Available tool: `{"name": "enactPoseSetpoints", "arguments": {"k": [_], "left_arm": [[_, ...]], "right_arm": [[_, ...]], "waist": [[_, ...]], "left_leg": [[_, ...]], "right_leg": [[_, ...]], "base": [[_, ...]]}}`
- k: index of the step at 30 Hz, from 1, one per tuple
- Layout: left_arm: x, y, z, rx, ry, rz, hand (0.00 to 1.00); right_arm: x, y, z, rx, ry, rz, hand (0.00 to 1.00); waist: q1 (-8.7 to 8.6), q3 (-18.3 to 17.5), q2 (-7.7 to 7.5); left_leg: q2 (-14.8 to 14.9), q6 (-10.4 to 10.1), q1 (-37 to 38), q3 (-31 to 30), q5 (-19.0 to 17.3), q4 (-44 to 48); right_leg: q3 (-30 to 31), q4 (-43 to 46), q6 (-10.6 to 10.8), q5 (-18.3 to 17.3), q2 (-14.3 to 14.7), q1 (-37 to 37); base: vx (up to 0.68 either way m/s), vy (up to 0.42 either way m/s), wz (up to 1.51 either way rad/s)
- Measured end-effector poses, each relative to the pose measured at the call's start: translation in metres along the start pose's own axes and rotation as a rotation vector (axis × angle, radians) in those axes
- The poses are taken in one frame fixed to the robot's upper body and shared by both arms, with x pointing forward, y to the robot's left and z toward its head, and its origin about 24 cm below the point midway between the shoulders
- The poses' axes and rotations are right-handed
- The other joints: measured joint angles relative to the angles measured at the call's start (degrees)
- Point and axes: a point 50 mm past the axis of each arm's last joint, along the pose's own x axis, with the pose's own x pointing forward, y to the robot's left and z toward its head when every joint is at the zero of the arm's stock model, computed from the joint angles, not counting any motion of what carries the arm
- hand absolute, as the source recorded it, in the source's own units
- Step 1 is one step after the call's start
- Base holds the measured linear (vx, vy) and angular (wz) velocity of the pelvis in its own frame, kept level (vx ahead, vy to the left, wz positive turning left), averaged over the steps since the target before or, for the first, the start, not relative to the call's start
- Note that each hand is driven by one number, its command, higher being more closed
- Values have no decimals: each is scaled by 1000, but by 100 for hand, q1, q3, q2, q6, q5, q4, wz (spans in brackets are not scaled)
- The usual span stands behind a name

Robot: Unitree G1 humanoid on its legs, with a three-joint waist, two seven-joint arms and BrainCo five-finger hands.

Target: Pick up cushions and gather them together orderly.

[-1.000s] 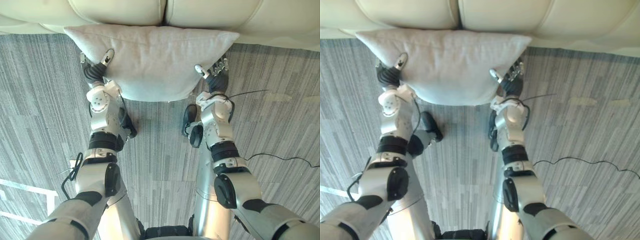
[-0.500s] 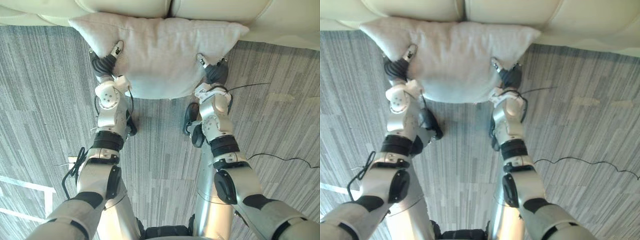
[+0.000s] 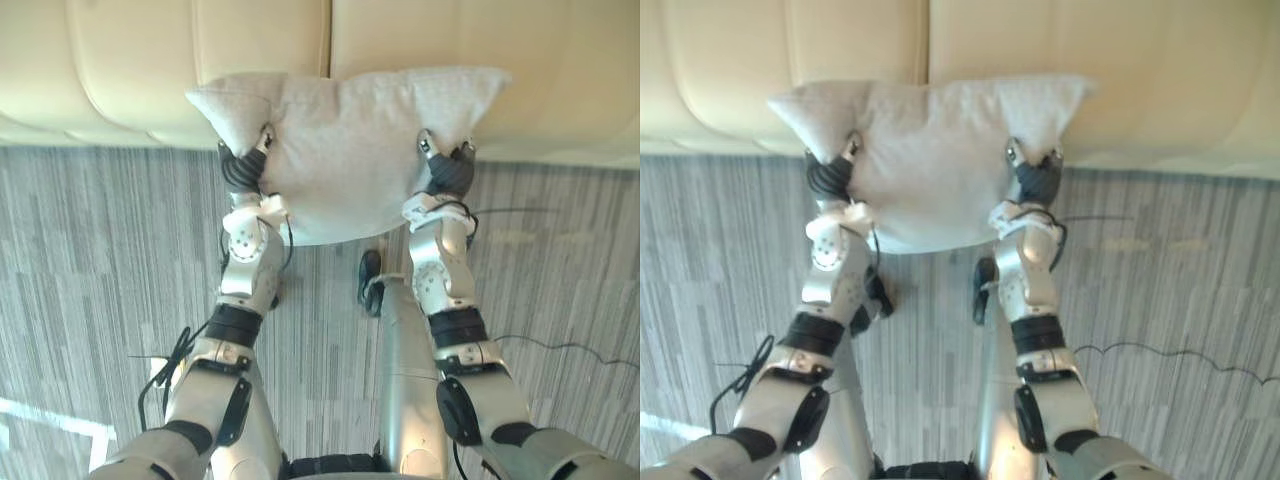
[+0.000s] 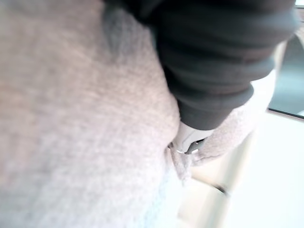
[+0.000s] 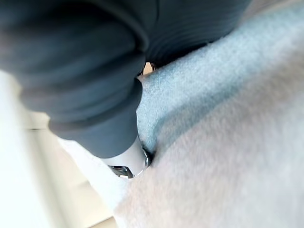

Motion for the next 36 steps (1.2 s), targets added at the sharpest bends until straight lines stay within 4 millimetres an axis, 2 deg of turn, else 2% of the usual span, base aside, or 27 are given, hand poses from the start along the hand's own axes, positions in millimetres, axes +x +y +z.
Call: {"name": "enactPoseSetpoints", "arguments": {"k": [2, 3, 6, 9, 12, 15, 18, 20, 22, 23, 24, 25, 26, 27, 28, 29, 30, 31, 32, 34, 35, 36], "left_arm": [[-15, 0, -8, -32, 27, -9, 100], [-18, 1, -9, -32, 32, -8, 100], [-44, 19, -22, -41, 91, 35, 100], [-66, 28, -32, -37, 147, 49, 100], [-79, 34, -40, -34, 206, 35, 100], [-88, 38, -46, 6, 259, -13, 100], [-95, 43, -54, 48, 315, -37, 100], [-101, 48, -61, 84, 363, -45, 100], [-102, 50, -61, 103, 369, -56, 100], [-103, 51, -62, 111, 373, -62, 100], [-103, 51, -62, 112, 373, -63, 100], [-101, 50, -61, 108, 364, -70, 100], [-101, 49, -61, 107, 364, -73, 100], [-101, 49, -61, 107, 366, -79, 100], [-102, 49, -61, 106, 369, -85, 100], [-103, 49, -62, 106, 377, -86, 100], [-104, 47, -63, 102, 383, -87, 100], [-108, 43, -66, 90, 398, -94, 100], [-108, 43, -67, 89, 399, -96, 100], [-111, 42, -71, 88, 426, -107, 100], [-114, 41, -72, 78, 434, -106, 100], [-117, 40, -74, 62, 441, -102, 100]], "right_arm": [[-13, -9, 4, -32, -27, -3, 100], [-15, -11, 4, -39, -27, 0, 100], [-47, -19, 0, -114, -3, 37, 100], [-66, -30, -7, -163, 46, 27, 100], [-74, -43, -14, -231, 94, 20, 100], [-76, -61, -26, -323, 173, 16, 100], [-85, -82, -45, -405, 301, -10, 100], [-97, -93, -56, -444, 387, -27, 100], [-97, -94, -56, -448, 392, -26, 100], [-96, -96, -55, -459, 391, -17, 100], [-96, -97, -54, -463, 390, -12, 100], [-93, -97, -51, -471, 381, 3, 100], [-93, -97, -51, -474, 379, 7, 100], [-92, -98, -50, -479, 378, 11, 100], [-92, -100, -49, -484, 378, 12, 100], [-92, -100, -49, -483, 381, 10, 100], [-92, -101, -48, -489, 380, 12, 100], [-89, -105, -45, -501, 378, 16, 100], [-89, -105, -45, -498, 378, 17, 100], [-101, -111, -43, -468, 407, -24, 100], [-106, -113, -38, -460, 403, -39, 100], [-112, -112, -30, -438, 382, -48, 100]], "waist": [[7, -52, 9], [5, -105, 9], [9, -561, 47], [7, -889, 105], [3, -1048, 135], [-45, -1122, 131], [-125, -1120, 130], [-201, -1118, 130], [-256, -1115, 128], [-309, -1104, 148], [-329, -1112, 160], [-337, -1132, 146], [-347, -1133, 144], [-396, -1135, 141], [-436, -1151, 107], [-516, -1227, -37], [-547, -1227, -12], [-513, -1254, 312], [-488, -1249, 412], [-475, -1250, 425], [-470, -1249, 427], [-435, -1249, 426]], "left_leg": [[-79, -9, 841, 70, 7, -383], [-90, -9, 920, 88, 7, -439], [-189, -46, 1912, 337, 31, -1128], [-287, -50, 2473, 487, 33, -1544], [-418, -68, 2859, 583, 63, -1878], [-573, -65, 3096, 628, 61, -2081], [-587, -85, 3412, 651, -84, -2098], [-583, -114, 3838, 747, -196, -2236], [-632, -18, 4049, 743, -251, -2435], [-706, 32, 4251, 718, -237, -2659], [-711, 18, 4320, 724, -246, -2747], [-760, 21, 4425, 708, -243, -2928], [-781, 20, 4467, 706, -241, -3001], [-825, -9, 4568, 682, -230, -3109], [-903, -72, 4651, 647, -214, -3168], [-1096, -265, 4817, 579, -270, -3184], [-1103, -338, 4882, 538, -308, -3160], [-873, -410, 4912, 400, -344, -3123], [-750, -435, 4946, 273, -349, -3094], [-406, -498, 4916, -30, -307, -2337], [-264, -464, 4781, -101, -263, -1783], [-22, -280, 4525, -180, -31, -879]], "right_leg": [[-72, -460, 29, 80, 5, 866], [-82, -528, 30, 90, 3, 953], [-85, -1399, 153, 276, 19, 1948], [-66, -2030, 244, 435, 30, 2557], [32, -2584, 300, 662, 32, 2974], [243, -2833, 319, 815, 13, 3122], [403, -2121, 278, 863, 63, 2961], [451, -1316, 84, 1099, 117, 2763], [390, -1071, -7, 1272, 88, 2682], [277, -850, -122, 1304, 91, 2496], [202, -1003, -148, 1111, 120, 2504], [94, -1792, -141, 977, 224, 2530], [60, -2221, -129, 1050, 275, 2572], [56, -3216, -62, 1381, 380, 2730], [98, -3831, -54, 1611, 411, 2861], [405, -4265, -217, 2118, 379, 3020], [504, -4178, -194, 2473, 386, 3036], [461, -3903, -206, 2264, 630, 2955], [422, -3657, -246, 2079, 758, 2890], [180, -2977, -415, 1497, 918, 2994], [65, -2942, -466, 1373, 955, 3179], [-69, -2919, -533, 1235, 1002, 3468]], "base": [[217, 3, -11], [180, 23, -11], [255, 63, -19], [158, 57, -15], [123, 79, -20], [74, 72, -33], [42, 53, -32], [24, 68, -36], [9, 38, -32], [16, 36, -34], [61, 39, -37], [66, 20, -24], [181, -18, -18], [186, -41, 2], [395, -140, 24], [267, -115, 32], [341, -153, 13], [283, -95, -12], [348, -122, -25], [368, -163, 17], [376, -199, 51], [287, -150, 32]]}}
